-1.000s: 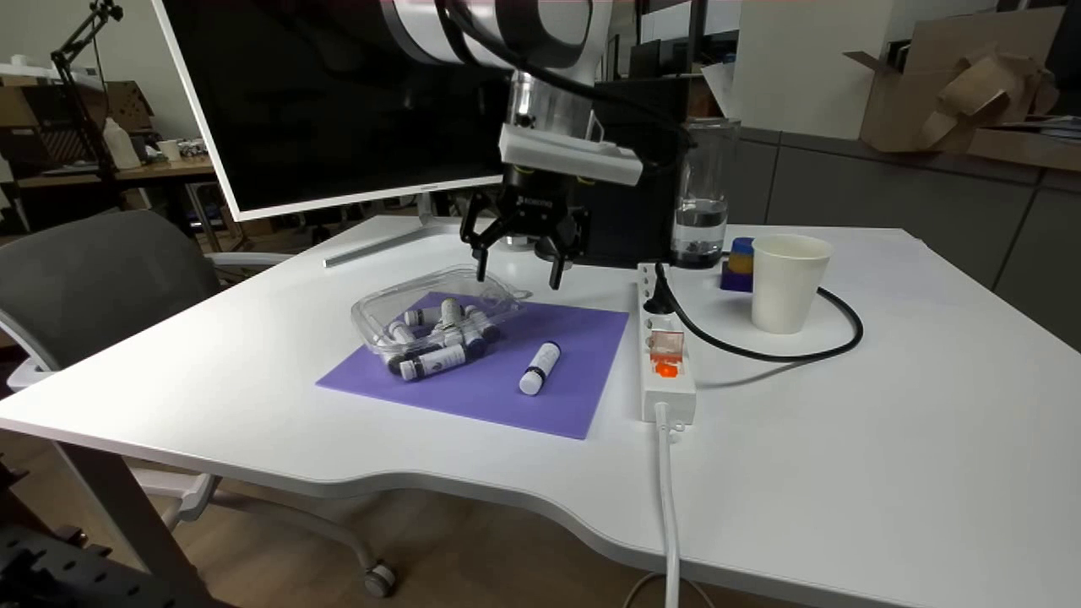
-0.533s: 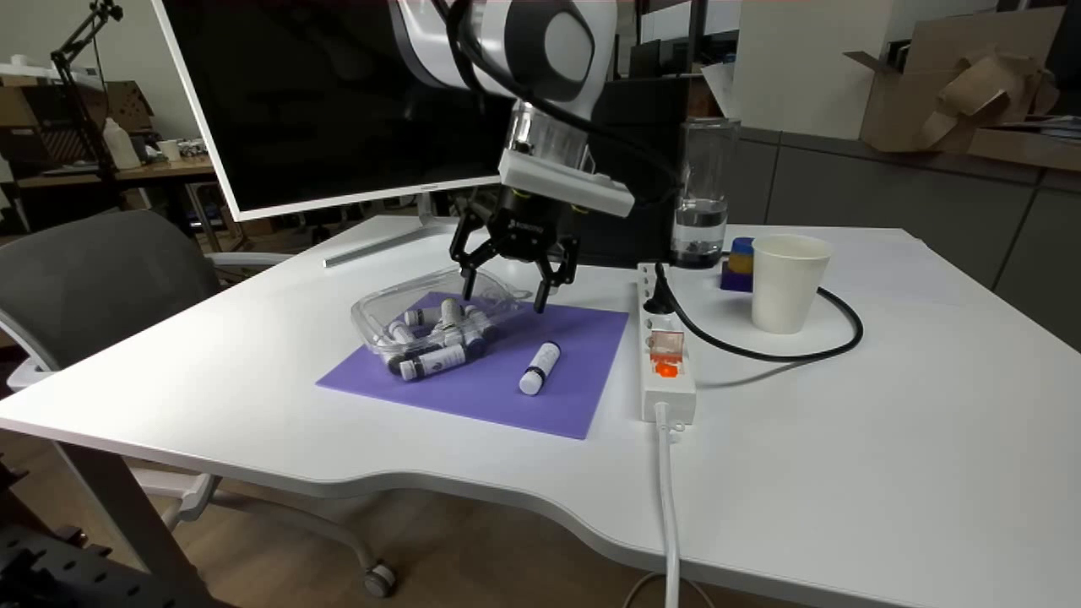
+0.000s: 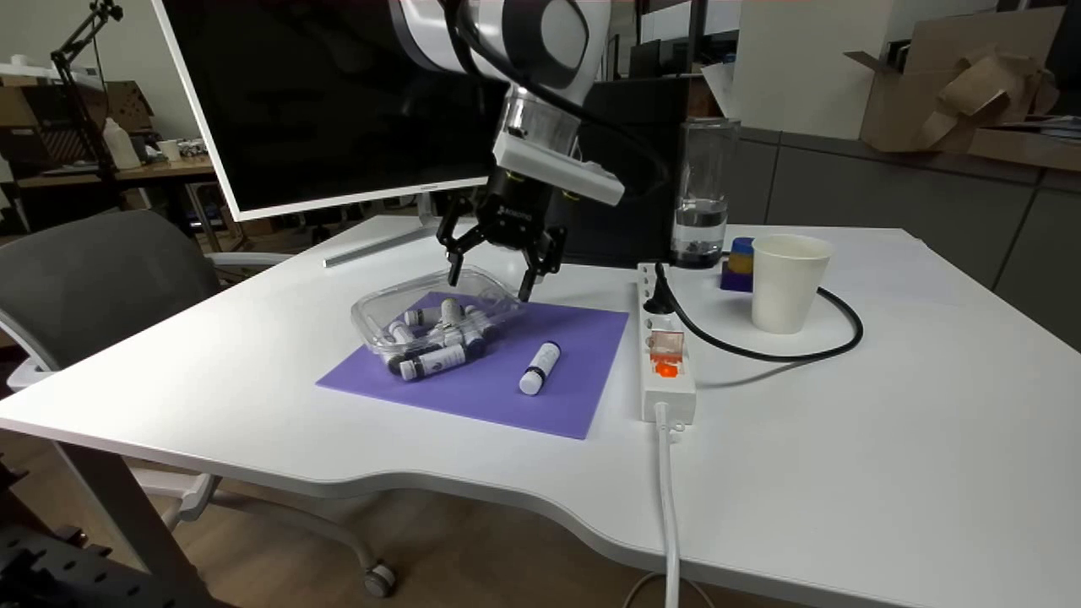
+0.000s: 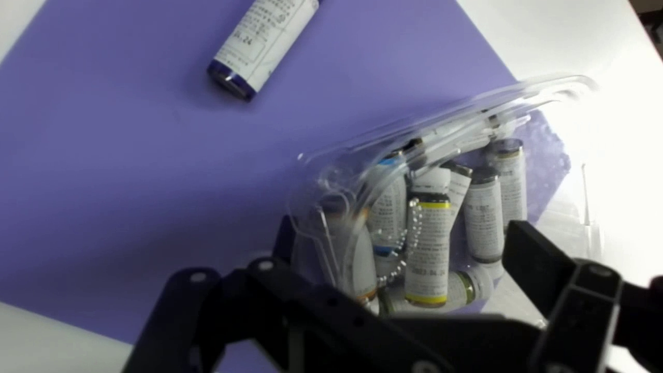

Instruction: Turn on the switch of the adapter then open the lid of the bowl

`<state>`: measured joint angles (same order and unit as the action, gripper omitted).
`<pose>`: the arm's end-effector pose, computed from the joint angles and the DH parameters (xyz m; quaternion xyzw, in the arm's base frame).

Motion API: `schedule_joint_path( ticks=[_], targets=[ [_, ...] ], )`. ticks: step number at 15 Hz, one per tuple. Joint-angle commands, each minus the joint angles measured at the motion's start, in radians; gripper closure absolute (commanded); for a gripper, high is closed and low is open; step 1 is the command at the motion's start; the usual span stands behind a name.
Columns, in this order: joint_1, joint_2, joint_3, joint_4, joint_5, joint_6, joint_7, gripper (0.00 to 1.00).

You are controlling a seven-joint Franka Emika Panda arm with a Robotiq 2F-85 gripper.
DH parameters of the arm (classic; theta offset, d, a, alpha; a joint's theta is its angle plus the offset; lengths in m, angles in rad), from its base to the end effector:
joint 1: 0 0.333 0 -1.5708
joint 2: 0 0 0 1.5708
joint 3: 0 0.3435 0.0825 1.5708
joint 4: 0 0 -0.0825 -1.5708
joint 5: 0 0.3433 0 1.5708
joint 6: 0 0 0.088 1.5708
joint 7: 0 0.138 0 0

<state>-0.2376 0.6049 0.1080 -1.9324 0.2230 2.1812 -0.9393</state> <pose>0.5595 -0.0600 0.1765 -0.9285 -0.3079 0.0953 0.1845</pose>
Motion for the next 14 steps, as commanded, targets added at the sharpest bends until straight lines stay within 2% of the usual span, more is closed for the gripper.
schedule_joint_path(
  ticks=[1, 5, 14],
  targets=[
    [-0.014, -0.028, 0.0, 0.027, 0.027, -0.109, -0.005, 0.0],
    [-0.003, -0.048, -0.022, 0.048, 0.018, -0.199, 0.017, 0.0],
    [-0.017, 0.036, -0.025, 0.236, 0.101, -0.667, -0.034, 0.0]
  ],
)
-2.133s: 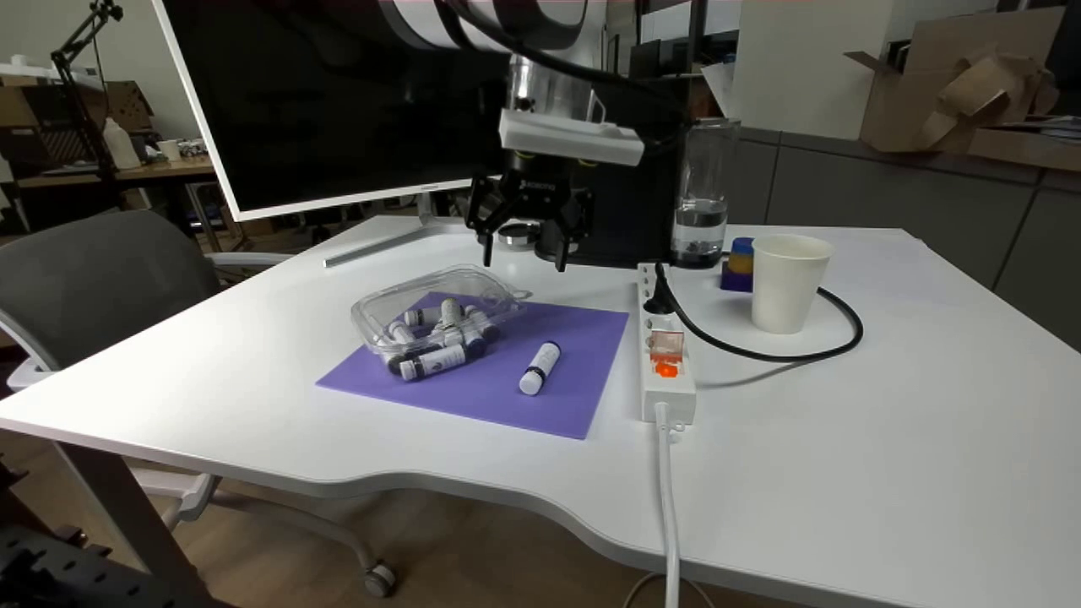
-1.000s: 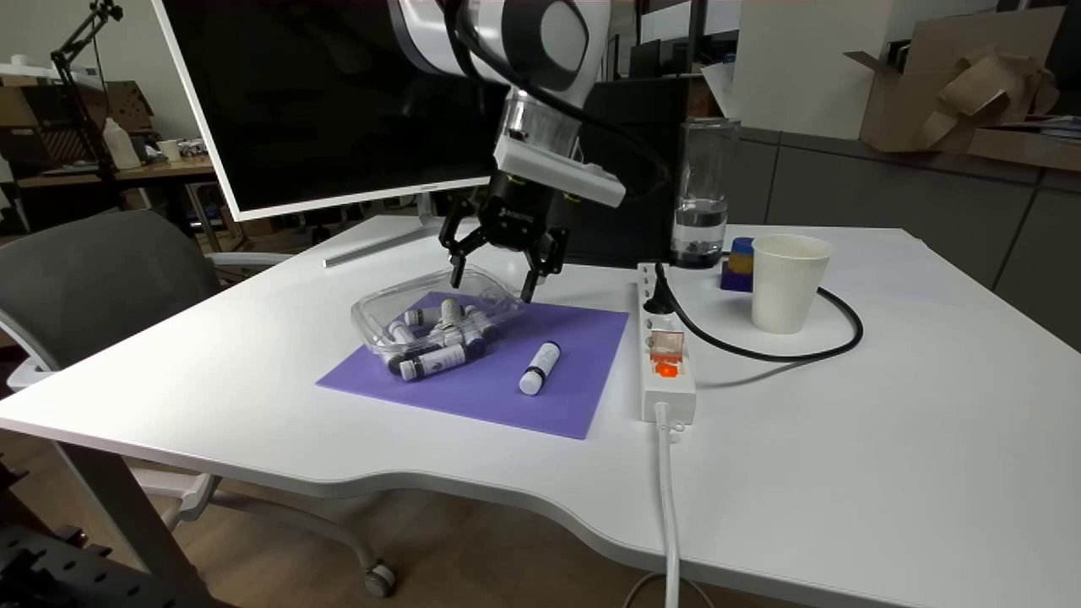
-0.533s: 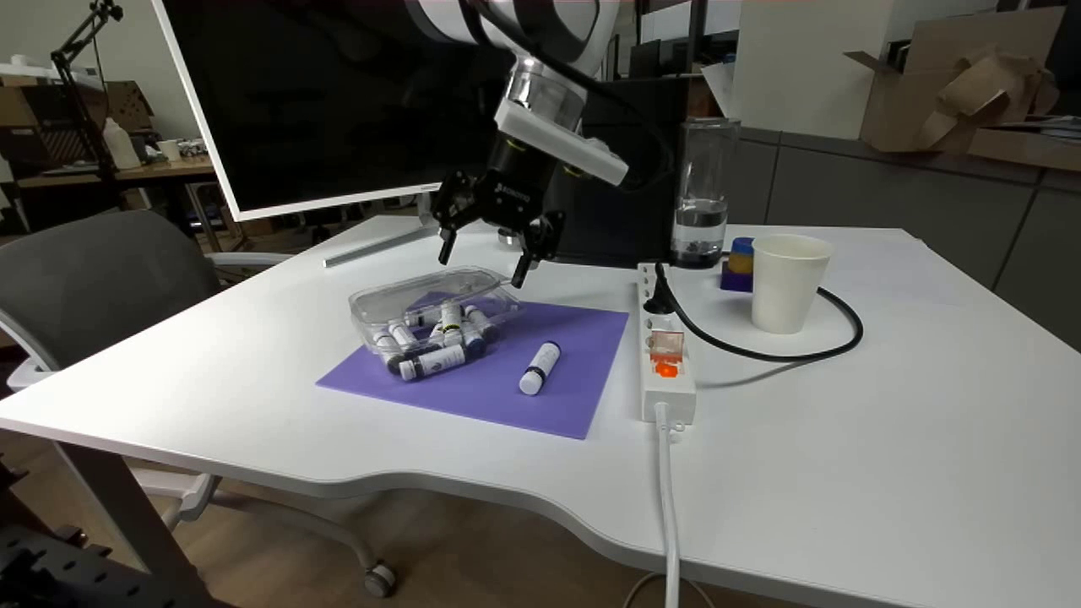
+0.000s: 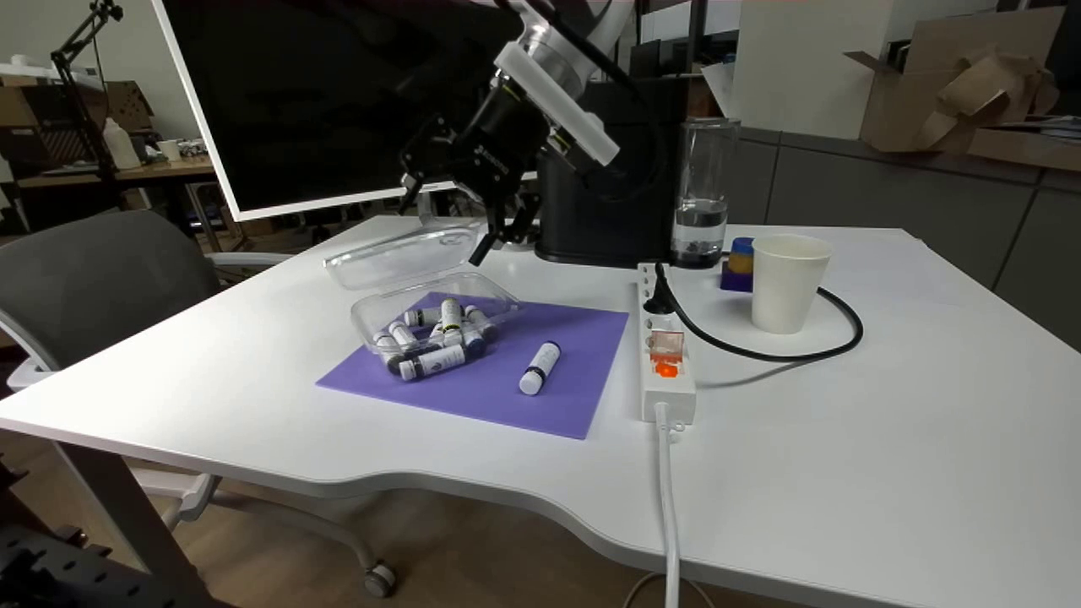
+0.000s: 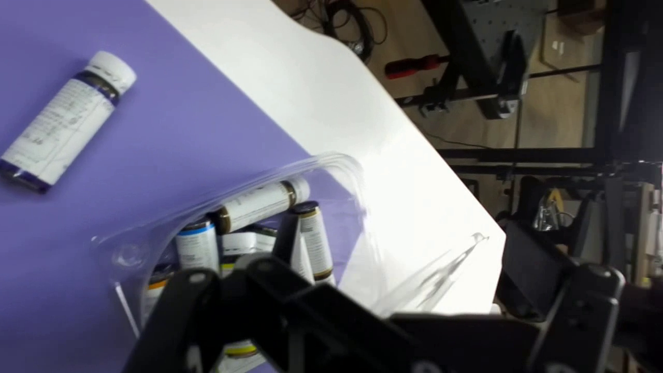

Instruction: Turn on the switch of the adapter then open the lid of the bowl

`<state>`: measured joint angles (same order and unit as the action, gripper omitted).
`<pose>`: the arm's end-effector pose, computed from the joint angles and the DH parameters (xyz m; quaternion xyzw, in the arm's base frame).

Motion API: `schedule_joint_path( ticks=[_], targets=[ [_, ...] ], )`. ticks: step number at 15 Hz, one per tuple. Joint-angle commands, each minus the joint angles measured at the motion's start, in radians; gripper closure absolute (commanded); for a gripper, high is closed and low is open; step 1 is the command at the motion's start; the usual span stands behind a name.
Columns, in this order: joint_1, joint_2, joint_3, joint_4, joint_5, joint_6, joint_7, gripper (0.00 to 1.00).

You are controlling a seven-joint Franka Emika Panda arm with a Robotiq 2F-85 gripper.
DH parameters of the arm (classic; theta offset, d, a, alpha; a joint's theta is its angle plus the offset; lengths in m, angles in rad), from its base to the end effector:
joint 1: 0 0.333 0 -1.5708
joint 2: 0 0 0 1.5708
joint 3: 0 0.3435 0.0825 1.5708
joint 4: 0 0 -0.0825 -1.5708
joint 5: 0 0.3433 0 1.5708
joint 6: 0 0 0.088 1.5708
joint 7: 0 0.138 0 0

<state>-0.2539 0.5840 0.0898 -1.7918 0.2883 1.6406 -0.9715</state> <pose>0.5315 -0.0529 0.2292 -0.8691 -0.3073 0.2156 0.3221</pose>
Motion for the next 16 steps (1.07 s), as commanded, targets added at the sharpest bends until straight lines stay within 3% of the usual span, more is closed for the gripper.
schedule_joint_path(
  ticks=[1, 3, 11, 16],
  targets=[
    [0.003, 0.068, -0.008, 0.112, 0.046, -0.152, 0.0, 0.0],
    [0.011, 0.079, -0.007, 0.126, 0.072, -0.142, -0.002, 0.0],
    [0.056, 0.103, 0.012, 0.104, 0.106, 0.151, -0.026, 0.0],
    [0.06, 0.107, 0.04, 0.08, 0.109, 0.275, -0.054, 0.0]
  ],
)
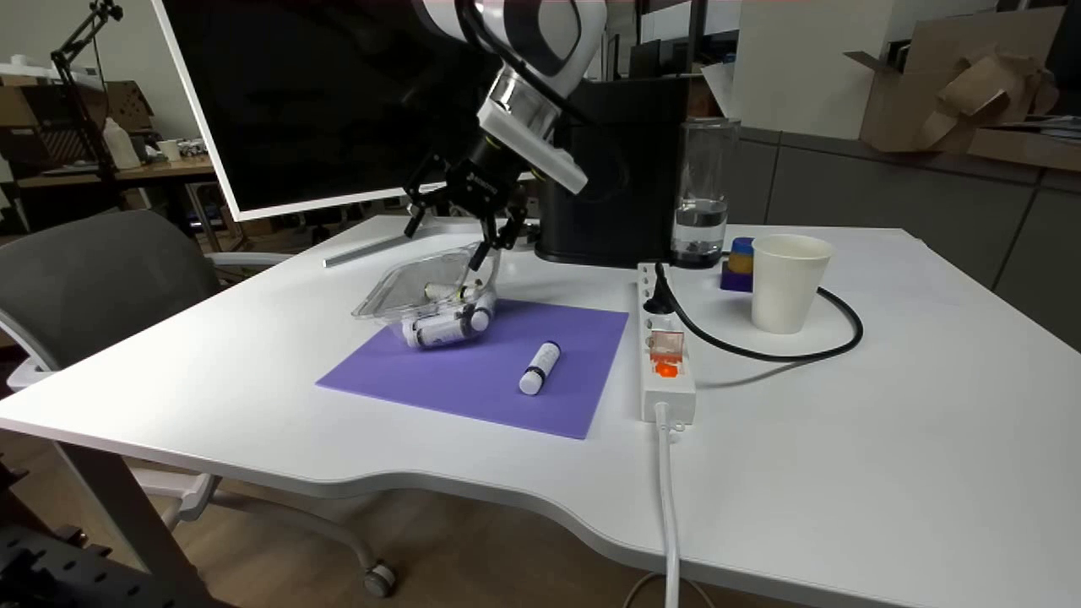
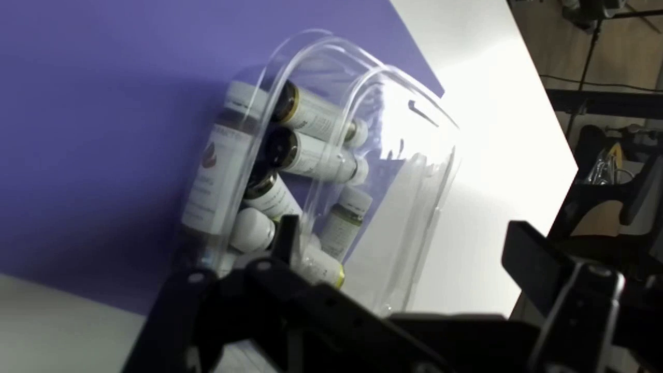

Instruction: Turn on the switch of the adapter then open the lid of the bowl

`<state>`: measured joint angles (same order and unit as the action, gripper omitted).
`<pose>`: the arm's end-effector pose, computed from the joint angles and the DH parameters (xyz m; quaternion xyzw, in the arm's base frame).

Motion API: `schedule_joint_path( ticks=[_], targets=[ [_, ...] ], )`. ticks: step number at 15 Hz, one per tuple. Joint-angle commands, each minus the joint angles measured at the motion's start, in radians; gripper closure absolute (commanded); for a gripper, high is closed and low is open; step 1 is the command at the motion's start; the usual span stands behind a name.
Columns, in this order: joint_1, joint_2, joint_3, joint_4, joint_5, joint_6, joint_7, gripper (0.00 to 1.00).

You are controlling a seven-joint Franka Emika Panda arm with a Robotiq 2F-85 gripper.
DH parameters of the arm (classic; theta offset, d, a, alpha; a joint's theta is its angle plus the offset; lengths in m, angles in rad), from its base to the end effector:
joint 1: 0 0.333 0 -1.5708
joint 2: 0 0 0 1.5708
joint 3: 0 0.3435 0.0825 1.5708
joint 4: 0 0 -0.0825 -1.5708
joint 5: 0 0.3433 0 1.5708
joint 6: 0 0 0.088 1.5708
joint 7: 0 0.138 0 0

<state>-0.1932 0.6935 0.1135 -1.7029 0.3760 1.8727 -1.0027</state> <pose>0.5914 -0.0136 0.1946 -0.8889 -0.3274 0.1166 0.2985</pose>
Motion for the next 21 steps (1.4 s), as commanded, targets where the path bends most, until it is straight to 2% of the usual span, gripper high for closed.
schedule_joint_path(
  ticks=[1, 9, 15, 21],
  targets=[
    [-0.003, -0.007, 0.023, -0.017, 0.023, 0.06, -0.03, 0.0],
    [-0.005, -0.025, 0.037, -0.061, 0.027, 0.193, -0.052, 0.0],
    [-0.026, -0.047, 0.053, -0.073, 0.038, 0.114, -0.078, 0.0],
    [-0.025, -0.155, 0.047, -0.124, 0.056, 0.031, -0.118, 0.0]
  ],
)
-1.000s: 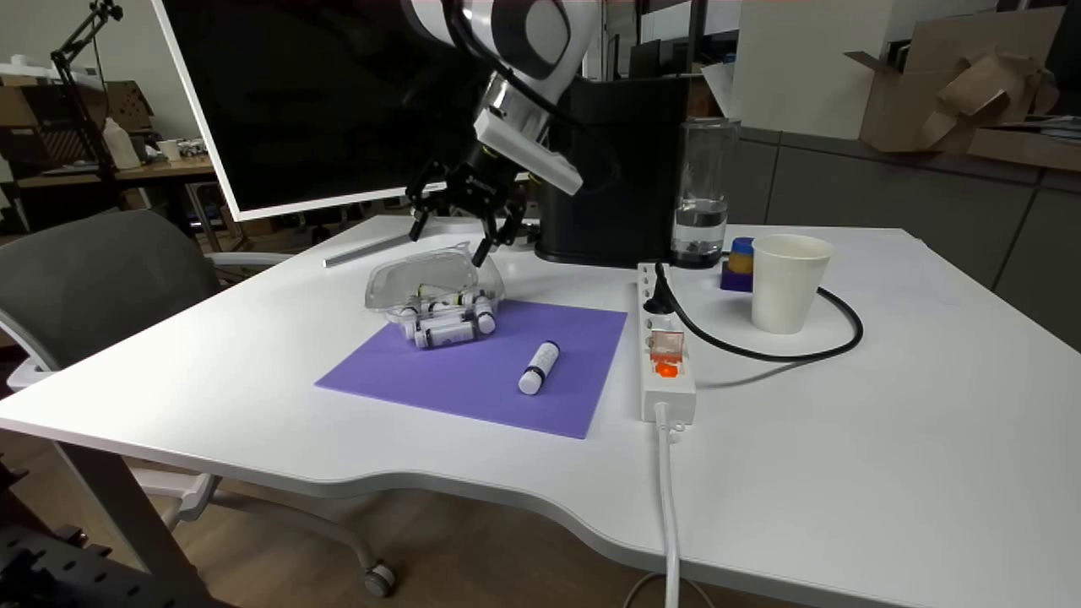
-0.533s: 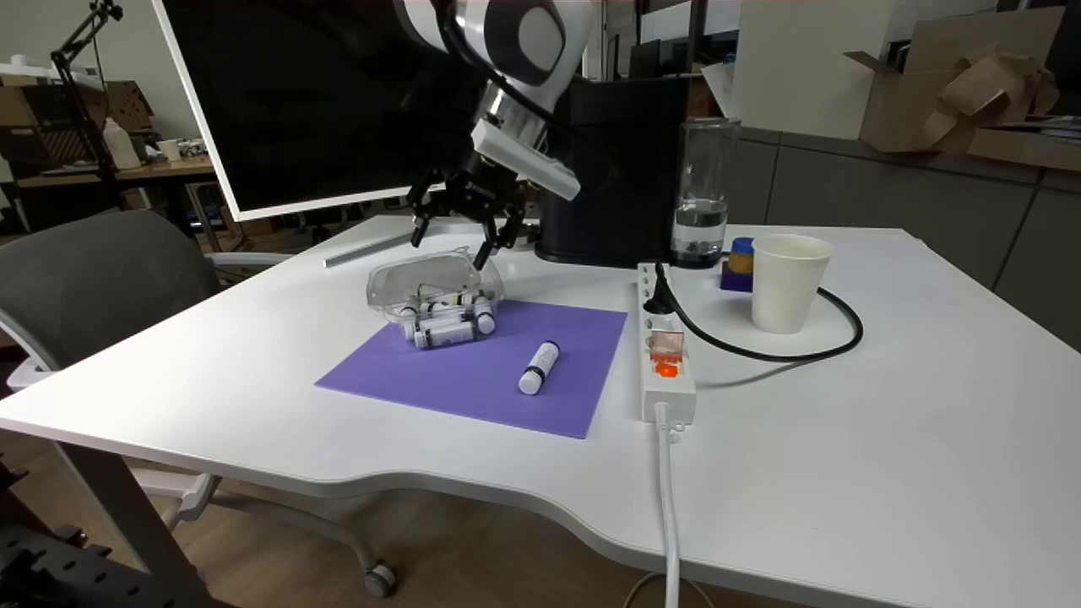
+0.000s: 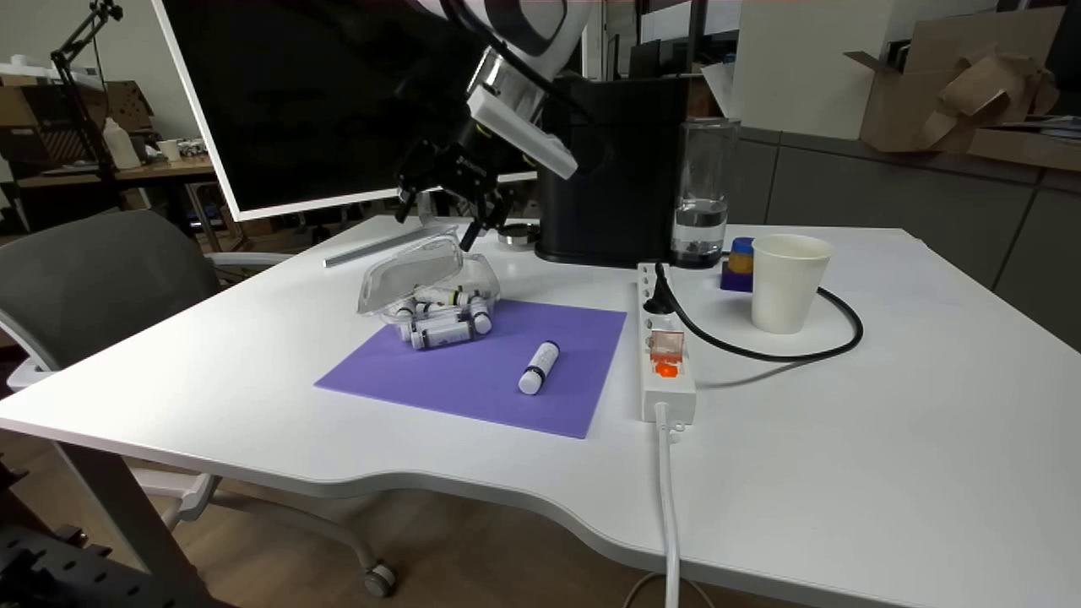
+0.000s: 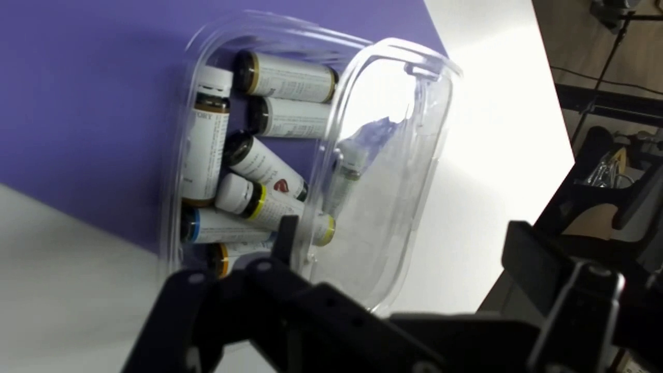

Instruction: Turn on the switch of the adapter then open the lid of the bowl

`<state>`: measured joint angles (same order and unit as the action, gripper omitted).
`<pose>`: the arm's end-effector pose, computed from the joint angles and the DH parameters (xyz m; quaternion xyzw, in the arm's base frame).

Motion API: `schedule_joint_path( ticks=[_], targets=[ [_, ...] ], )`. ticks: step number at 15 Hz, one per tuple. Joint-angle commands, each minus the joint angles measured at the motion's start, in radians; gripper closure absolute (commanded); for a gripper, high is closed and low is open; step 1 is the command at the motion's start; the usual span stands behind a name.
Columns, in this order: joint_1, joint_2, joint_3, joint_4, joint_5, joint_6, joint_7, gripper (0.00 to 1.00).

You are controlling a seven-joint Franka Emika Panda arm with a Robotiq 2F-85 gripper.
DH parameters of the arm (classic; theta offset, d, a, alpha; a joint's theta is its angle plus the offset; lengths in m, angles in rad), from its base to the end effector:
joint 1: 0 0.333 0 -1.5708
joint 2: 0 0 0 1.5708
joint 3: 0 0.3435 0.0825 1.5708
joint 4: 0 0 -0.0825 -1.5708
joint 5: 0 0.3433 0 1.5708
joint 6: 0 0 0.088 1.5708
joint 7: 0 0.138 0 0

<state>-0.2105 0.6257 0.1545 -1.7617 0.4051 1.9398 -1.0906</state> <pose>0.5912 -0.0015 0.2195 -0.8792 -0.3670 0.0662 0.2966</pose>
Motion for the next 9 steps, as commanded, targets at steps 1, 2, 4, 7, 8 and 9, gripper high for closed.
schedule_joint_path(
  ticks=[1, 2, 4, 7, 8, 9],
  targets=[
    [-0.006, -0.106, 0.004, -0.075, 0.034, -0.055, -0.042, 0.0],
    [-0.004, -0.125, 0.003, -0.082, 0.037, -0.083, -0.055, 0.0],
    [0.002, -0.155, -0.001, -0.091, 0.045, -0.147, -0.079, 0.0],
    [0.018, -0.173, -0.006, -0.087, 0.052, -0.267, -0.115, 0.0],
    [0.024, -0.173, -0.007, -0.083, 0.051, -0.307, -0.128, 0.0],
    [0.033, -0.171, -0.008, -0.081, 0.051, -0.338, -0.139, 0.0]
  ],
)
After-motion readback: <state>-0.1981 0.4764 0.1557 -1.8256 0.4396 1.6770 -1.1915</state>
